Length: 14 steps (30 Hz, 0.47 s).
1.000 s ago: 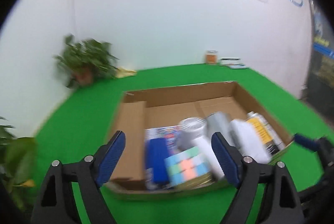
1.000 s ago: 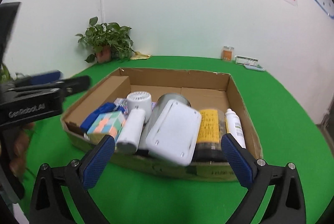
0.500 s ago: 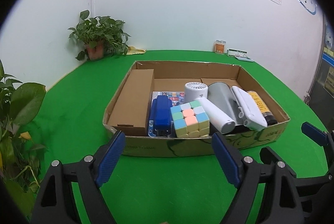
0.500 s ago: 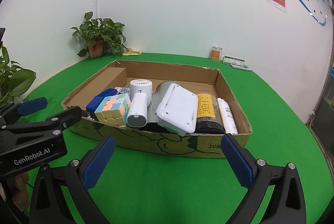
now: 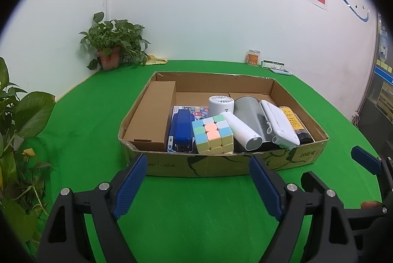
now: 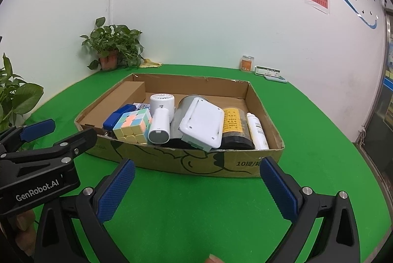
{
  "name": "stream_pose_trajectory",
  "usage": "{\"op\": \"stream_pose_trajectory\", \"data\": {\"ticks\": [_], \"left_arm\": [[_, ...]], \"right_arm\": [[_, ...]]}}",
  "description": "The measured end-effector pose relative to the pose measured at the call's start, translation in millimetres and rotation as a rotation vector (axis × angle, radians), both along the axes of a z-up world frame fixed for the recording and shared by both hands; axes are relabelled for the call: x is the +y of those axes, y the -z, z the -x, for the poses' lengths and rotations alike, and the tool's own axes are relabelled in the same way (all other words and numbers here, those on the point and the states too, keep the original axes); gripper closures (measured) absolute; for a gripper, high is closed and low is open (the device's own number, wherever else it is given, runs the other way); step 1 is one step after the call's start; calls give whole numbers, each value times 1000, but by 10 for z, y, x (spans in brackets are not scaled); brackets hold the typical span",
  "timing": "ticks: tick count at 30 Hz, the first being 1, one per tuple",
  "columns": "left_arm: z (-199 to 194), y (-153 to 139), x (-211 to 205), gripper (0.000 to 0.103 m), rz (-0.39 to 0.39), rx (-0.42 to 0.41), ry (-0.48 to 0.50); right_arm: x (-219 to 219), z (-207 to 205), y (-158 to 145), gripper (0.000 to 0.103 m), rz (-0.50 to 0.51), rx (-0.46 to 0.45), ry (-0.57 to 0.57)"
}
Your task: Organize rigid objects
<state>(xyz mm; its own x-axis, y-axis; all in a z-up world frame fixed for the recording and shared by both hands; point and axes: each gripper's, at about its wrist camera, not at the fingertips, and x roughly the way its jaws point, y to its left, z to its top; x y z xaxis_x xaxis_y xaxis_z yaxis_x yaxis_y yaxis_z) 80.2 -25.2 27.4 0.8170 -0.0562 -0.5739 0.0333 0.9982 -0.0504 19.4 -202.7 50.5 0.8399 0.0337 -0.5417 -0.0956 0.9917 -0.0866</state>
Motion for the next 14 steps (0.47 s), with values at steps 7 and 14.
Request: {"op": "stream_pose_trajectory", "data": {"ticks": [7, 14], "left_arm": [[2, 25, 2, 16, 16, 25, 12], [32, 75, 12, 16, 14, 13, 1]], "right_arm": [[-21, 43, 8, 1, 1, 5, -8], [-53, 43, 43, 1, 11, 24, 3]]}}
